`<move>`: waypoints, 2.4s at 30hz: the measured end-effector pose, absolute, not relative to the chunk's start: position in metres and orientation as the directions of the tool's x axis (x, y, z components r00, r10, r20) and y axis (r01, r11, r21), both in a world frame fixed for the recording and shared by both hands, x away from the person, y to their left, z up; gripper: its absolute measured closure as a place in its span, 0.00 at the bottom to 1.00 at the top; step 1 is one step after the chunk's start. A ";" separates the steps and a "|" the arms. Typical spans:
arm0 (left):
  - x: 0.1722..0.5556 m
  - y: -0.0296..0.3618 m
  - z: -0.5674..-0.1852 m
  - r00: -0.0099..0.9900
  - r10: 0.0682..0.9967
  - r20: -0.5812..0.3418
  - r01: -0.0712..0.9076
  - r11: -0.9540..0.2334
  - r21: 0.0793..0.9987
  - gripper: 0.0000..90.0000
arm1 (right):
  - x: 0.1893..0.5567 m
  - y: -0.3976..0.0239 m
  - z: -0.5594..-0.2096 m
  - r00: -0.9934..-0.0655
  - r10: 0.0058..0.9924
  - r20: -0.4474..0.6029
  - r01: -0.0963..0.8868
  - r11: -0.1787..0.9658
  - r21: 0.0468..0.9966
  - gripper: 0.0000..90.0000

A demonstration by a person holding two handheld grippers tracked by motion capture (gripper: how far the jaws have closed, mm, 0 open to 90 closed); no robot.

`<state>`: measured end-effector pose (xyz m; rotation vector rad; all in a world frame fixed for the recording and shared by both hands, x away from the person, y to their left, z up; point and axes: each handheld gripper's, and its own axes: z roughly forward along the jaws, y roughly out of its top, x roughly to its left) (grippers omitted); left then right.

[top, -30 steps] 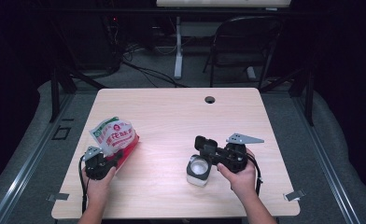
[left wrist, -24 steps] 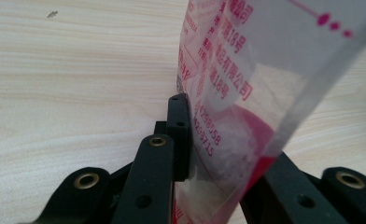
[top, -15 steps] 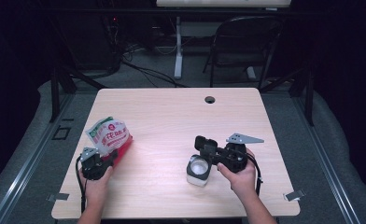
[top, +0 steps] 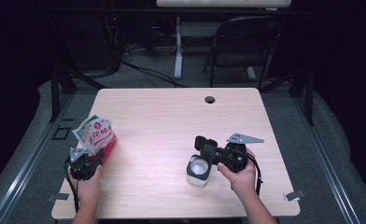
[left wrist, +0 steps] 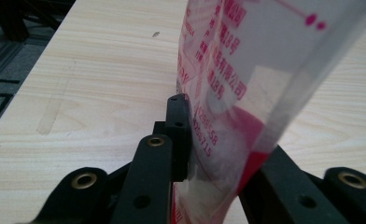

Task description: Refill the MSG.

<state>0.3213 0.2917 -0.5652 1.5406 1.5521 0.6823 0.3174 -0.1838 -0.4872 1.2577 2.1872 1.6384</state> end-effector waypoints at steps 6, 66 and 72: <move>0.320 0.290 -0.563 0.092 0.982 -0.162 0.496 0.096 0.863 0.74 | 0.318 -0.184 -0.487 -0.643 0.677 0.358 0.531 0.057 0.846 0.75; 0.291 0.174 -0.540 0.511 0.859 -0.036 0.421 -0.214 0.882 0.37 | 0.327 -0.212 -0.481 -0.566 0.747 0.350 0.512 -0.015 0.859 0.66; 0.290 0.164 -0.536 0.545 0.837 -0.043 0.409 -0.221 0.885 0.37 | 0.325 -0.211 -0.482 -0.570 0.744 0.348 0.512 -0.010 0.859 0.70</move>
